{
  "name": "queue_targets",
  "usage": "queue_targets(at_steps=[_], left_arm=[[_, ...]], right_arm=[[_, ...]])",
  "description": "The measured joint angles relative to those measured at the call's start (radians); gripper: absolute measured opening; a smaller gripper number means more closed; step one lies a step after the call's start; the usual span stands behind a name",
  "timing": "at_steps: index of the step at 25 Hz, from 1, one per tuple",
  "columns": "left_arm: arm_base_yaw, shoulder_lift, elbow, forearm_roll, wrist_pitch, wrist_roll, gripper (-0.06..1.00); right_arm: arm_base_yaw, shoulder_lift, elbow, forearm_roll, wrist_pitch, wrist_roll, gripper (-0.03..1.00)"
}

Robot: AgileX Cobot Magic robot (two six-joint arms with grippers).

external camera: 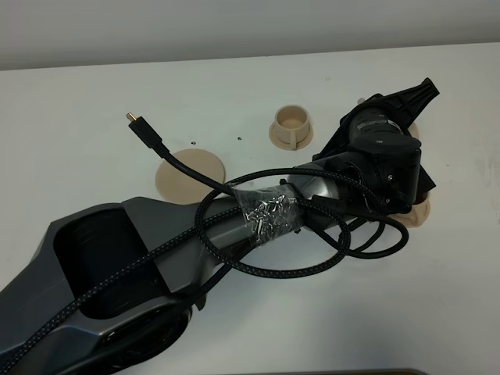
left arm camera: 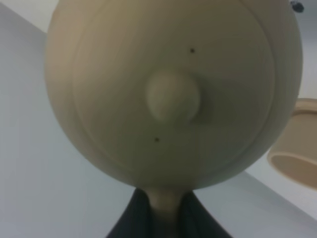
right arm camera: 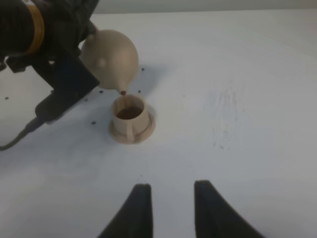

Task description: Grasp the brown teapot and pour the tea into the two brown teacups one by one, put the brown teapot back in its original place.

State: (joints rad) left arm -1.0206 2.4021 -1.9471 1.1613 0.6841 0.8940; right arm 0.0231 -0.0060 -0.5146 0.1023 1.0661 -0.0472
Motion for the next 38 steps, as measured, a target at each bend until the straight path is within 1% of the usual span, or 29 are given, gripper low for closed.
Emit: queue_targets(at_steps=[10,20,38], left_arm=[[0.0,0.0,0.0,0.013,-0.032,0.001,0.13],[0.0,0.0,0.0,0.013,-0.035,0.002,0.13],[0.0,0.0,0.0,0.013,-0.04,0.079,0.13]], right_arm=[[0.0,0.0,0.0,0.0,0.0,0.0,0.2],[0.0,0.0,0.0,0.0,0.0,0.0,0.2],[0.0,0.0,0.0,0.0,0.0,0.0,0.2]])
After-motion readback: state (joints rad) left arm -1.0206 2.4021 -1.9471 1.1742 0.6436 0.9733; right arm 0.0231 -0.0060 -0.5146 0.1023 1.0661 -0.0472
